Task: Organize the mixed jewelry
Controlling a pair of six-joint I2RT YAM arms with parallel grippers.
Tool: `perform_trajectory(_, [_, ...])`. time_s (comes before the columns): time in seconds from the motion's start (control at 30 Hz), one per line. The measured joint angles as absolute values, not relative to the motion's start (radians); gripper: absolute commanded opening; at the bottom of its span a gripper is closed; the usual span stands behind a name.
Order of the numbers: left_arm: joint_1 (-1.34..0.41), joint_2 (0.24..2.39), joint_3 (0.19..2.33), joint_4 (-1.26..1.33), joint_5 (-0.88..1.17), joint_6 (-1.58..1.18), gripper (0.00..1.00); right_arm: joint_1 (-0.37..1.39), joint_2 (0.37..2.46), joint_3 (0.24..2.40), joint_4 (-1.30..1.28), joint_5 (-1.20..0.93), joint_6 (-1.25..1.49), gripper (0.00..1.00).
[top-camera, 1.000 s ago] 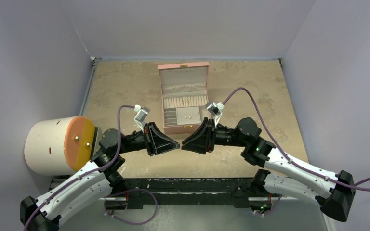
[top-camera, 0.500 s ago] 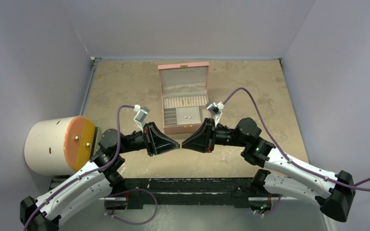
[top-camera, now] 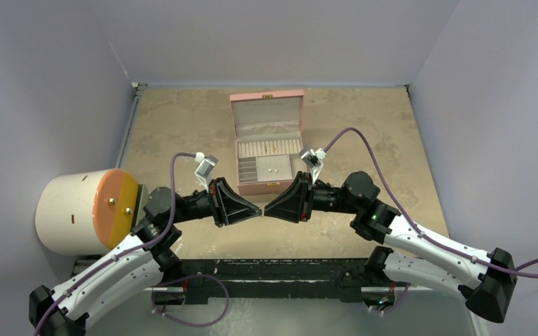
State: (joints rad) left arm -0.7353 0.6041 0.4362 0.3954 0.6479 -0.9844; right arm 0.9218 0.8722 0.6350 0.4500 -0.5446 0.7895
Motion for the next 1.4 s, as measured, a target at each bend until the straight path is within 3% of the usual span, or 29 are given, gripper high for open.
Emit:
perform_trajectory(0.9, [-0.735,0.618,0.464,0.311,0.642,-0.945,0.0,0.922,0.869,0.635,0.401,-0.533,0.784,0.22])
perform_trajectory(1.17, [-0.735,0.622,0.466,0.311,0.642,-0.939,0.0,0.921,0.869,0.635,0.398,-0.53,0.782,0.12])
perform_trajectory(1.3, [-0.735,0.623,0.466,0.31,0.642,-0.938,0.0,0.921,0.869,0.635,0.397,-0.527,0.782,0.0])
perform_trajectory(1.4, [-0.735,0.625,0.466,0.309,0.641,-0.938,0.0,0.921,0.869,0.635,0.395,-0.525,0.781,0.0])
